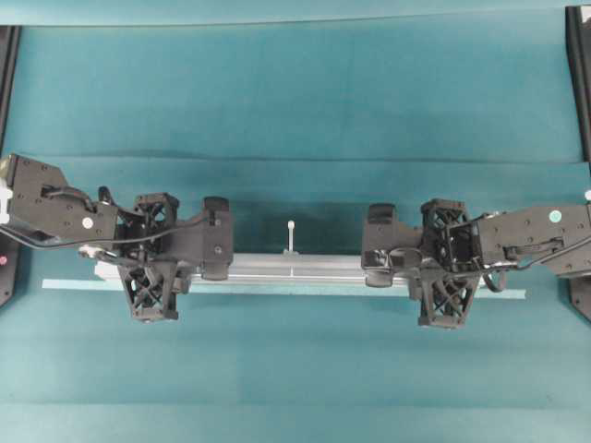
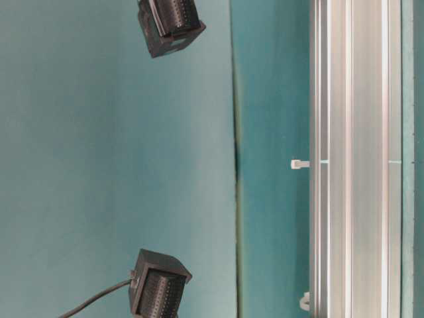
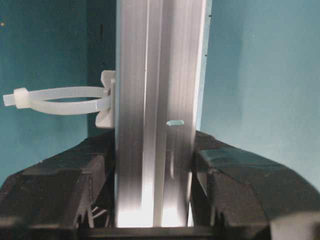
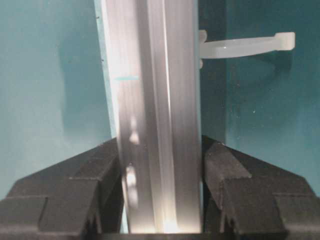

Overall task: Lift the large metal rail with both hands.
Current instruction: 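Hold the rail firmly with both grippers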

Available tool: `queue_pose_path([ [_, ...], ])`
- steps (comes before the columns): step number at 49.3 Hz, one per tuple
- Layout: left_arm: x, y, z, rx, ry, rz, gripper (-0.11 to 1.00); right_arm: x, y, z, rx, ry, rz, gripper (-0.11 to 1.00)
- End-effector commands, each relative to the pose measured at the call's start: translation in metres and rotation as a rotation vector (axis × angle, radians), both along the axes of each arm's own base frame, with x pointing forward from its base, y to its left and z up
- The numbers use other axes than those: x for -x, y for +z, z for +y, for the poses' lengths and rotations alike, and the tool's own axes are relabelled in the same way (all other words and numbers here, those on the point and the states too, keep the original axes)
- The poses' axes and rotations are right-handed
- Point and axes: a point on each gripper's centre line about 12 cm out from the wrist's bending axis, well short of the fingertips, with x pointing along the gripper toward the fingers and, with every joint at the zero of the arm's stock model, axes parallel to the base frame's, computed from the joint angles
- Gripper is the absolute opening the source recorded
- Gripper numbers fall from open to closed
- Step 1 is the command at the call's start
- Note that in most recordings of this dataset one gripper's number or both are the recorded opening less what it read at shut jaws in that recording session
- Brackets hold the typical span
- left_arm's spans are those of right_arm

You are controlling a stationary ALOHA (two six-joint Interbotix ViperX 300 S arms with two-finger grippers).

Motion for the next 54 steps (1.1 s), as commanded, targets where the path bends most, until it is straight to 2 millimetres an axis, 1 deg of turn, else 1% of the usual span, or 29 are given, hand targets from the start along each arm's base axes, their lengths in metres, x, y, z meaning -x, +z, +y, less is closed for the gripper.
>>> queue_pose_path([
  [1, -0.002, 0.005, -0.002, 0.002, -0.004, -0.020, 0.36, -0.002, -0.001, 0.002, -0.007, -0.003, 0.002, 0.39],
  [21, -0.003, 0.006, -0.001, 0.001, -0.002, -0.017, 0.36, -0.002, 0.000, 0.002, -0.006, -0.004, 0.003, 0.39],
  [25, -0.003, 0.013, -0.001, 0.001, -0.001, -0.026, 0.36, -0.003, 0.006, 0.001, -0.007, -0.007, 0.002, 0.39],
  [28, -0.004, 0.024, 0.000, 0.000, -0.001, -0.035, 0.36, -0.004, 0.015, 0.001, -0.007, -0.007, -0.004, 0.39],
  [37, 0.003, 0.057, 0.000, -0.002, 0.001, -0.040, 0.36, -0.010, 0.054, -0.001, -0.010, -0.019, -0.026, 0.39],
  [42, 0.009, 0.079, 0.001, -0.003, 0.004, -0.045, 0.36, -0.008, 0.075, -0.003, -0.013, -0.031, -0.019, 0.39],
  [54, 0.021, 0.137, 0.003, -0.004, 0.017, -0.086, 0.36, 0.002, 0.129, -0.003, -0.046, -0.058, 0.000, 0.39],
])
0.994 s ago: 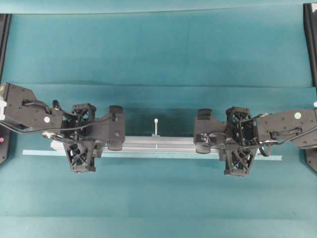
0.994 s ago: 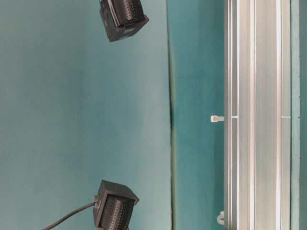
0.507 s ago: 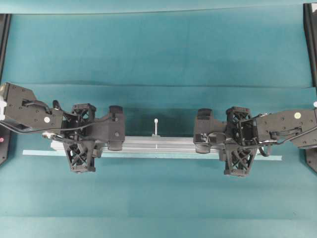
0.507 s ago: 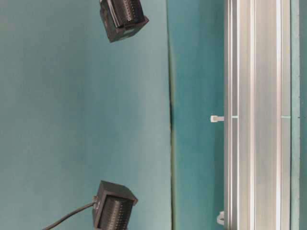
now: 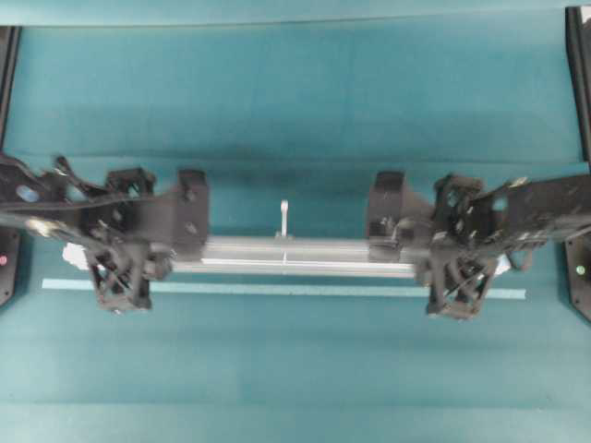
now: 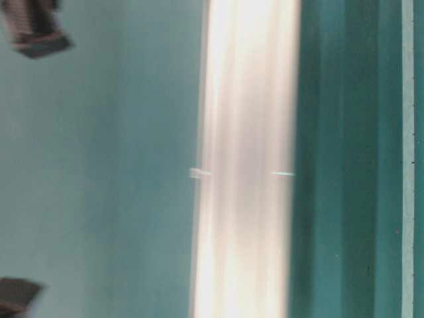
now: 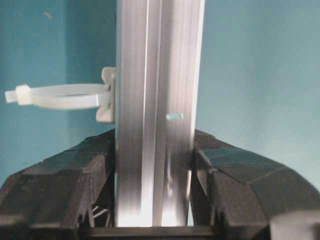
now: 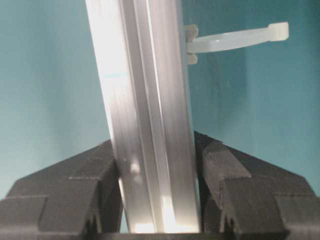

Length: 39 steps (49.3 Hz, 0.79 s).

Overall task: Lift the large metal rail with both hands.
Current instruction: 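Lift the rail upward and back with both grippers together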

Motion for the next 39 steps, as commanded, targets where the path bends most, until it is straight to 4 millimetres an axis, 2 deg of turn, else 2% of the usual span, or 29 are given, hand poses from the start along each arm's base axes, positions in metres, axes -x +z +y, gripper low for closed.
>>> queue_pose_path([
  [1, 0.002, 0.032, 0.002, 0.003, 0.011, -0.052, 0.36, 0.002, 0.023, 0.000, -0.018, -0.013, -0.013, 0.39],
  [14, 0.009, 0.076, 0.004, 0.002, 0.025, -0.051, 0.36, 0.009, 0.077, 0.002, -0.044, -0.033, -0.041, 0.39],
  [31, 0.005, 0.132, 0.007, 0.003, 0.039, -0.086, 0.36, 0.018, 0.135, 0.002, -0.061, -0.103, 0.001, 0.39],
  [39, 0.008, 0.161, 0.009, 0.007, 0.053, -0.094, 0.36, 0.018, 0.164, 0.002, -0.065, -0.100, -0.031, 0.39],
])
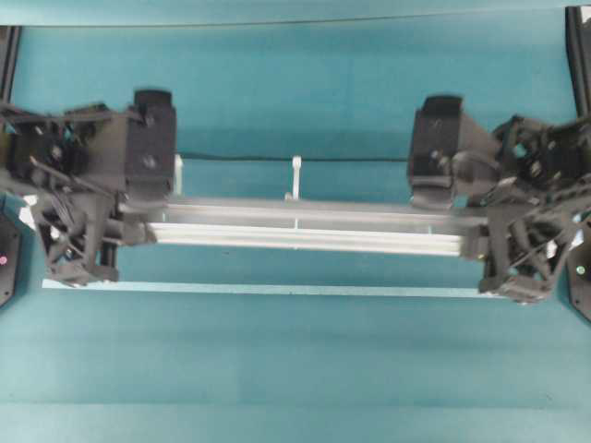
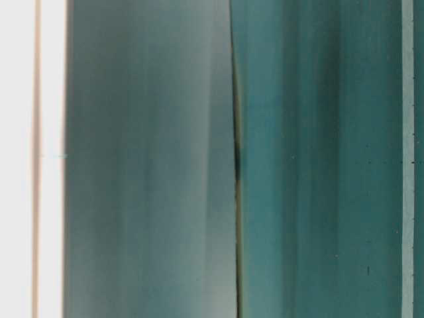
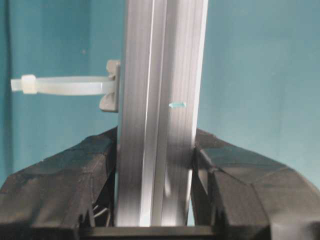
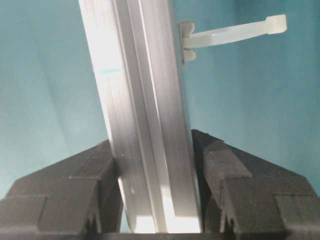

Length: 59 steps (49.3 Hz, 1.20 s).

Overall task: Lift the large metal rail with both hands.
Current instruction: 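Lift the rail upward and back with both grippers together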

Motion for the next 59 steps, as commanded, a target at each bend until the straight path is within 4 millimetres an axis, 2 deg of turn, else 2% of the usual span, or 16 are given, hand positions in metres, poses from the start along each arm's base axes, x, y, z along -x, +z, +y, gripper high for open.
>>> queue_pose_path([
  [1, 0.004, 0.032, 0.004, 0.000, 0.023, -0.054, 0.36, 0.004, 0.026, 0.000, -0.022, -0.054, -0.040, 0.39],
  [15, 0.002, 0.081, 0.004, 0.004, 0.031, -0.096, 0.36, 0.009, 0.074, -0.001, -0.017, -0.052, -0.019, 0.39],
  [21, 0.000, 0.096, 0.004, 0.004, 0.033, -0.077, 0.36, 0.004, 0.092, -0.001, -0.017, -0.053, -0.079, 0.39],
  [35, -0.002, 0.134, 0.011, 0.001, 0.054, -0.191, 0.36, -0.001, 0.131, -0.001, -0.021, -0.053, -0.189, 0.39],
  [43, -0.004, 0.149, 0.011, 0.000, 0.055, -0.235, 0.36, -0.001, 0.137, -0.001, -0.021, -0.054, -0.205, 0.39],
  [59, -0.006, 0.147, 0.012, -0.001, 0.057, -0.227, 0.36, -0.002, 0.132, -0.002, -0.020, -0.055, -0.188, 0.39],
])
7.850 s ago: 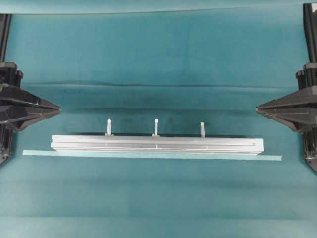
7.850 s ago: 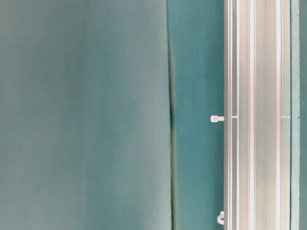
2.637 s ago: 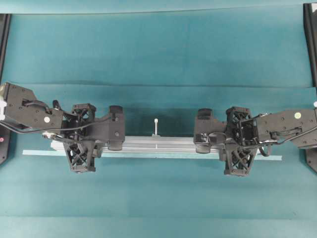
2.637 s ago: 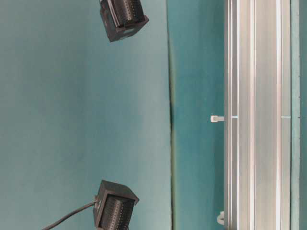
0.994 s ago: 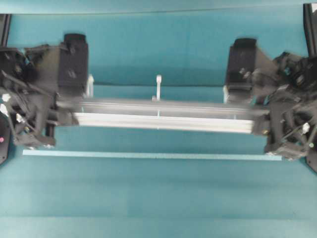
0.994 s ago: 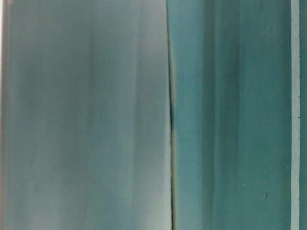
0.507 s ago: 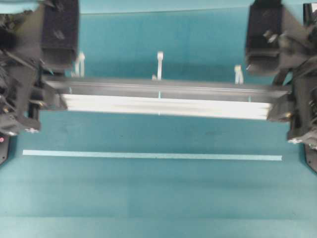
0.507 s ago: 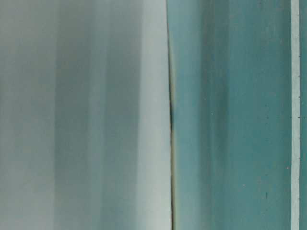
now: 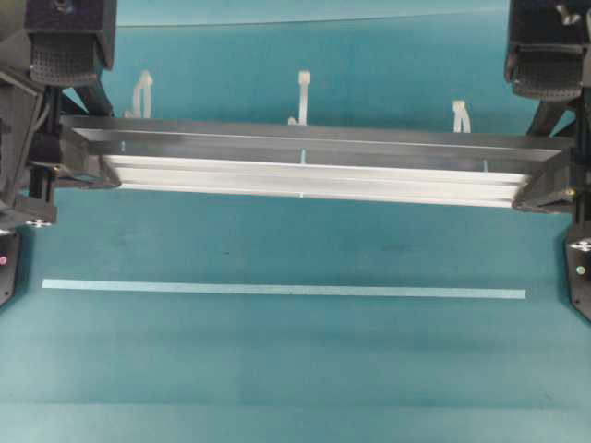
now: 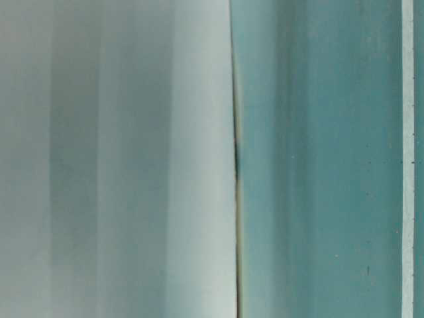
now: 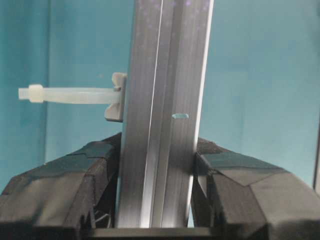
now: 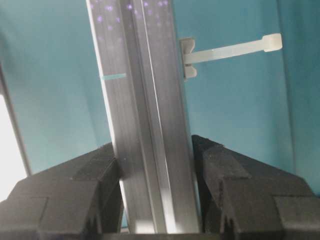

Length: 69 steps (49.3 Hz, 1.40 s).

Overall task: Lift the large metal rail with both hands.
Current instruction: 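Lift the rail upward and back with both grippers together, then lower the held rail back down onto the table with both grippers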

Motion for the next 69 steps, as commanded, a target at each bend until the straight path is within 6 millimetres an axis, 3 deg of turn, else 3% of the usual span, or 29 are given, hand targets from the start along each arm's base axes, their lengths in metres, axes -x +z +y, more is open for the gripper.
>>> queue_pose_path([
  [1, 0.001, 0.014, 0.007, -0.001, 0.032, -0.062, 0.36, -0.004, 0.004, 0.000, -0.018, -0.036, -0.026, 0.39],
  [11, -0.001, 0.009, 0.007, -0.002, 0.032, -0.045, 0.36, -0.004, -0.002, 0.000, -0.017, -0.035, -0.009, 0.39],
  [19, -0.005, -0.013, 0.004, 0.002, 0.025, 0.020, 0.36, -0.006, -0.026, -0.001, -0.003, -0.031, 0.065, 0.39],
  [37, -0.012, -0.115, -0.002, -0.001, -0.003, 0.248, 0.36, -0.006, -0.135, -0.003, 0.042, 0.022, 0.310, 0.39],
  [58, -0.022, -0.227, -0.002, -0.003, -0.013, 0.262, 0.36, -0.006, -0.226, -0.014, 0.109, 0.039, 0.273, 0.39],
  [69, -0.021, -0.268, -0.001, 0.004, -0.003, 0.234, 0.36, -0.004, -0.261, -0.014, 0.109, 0.044, 0.220, 0.39],
])
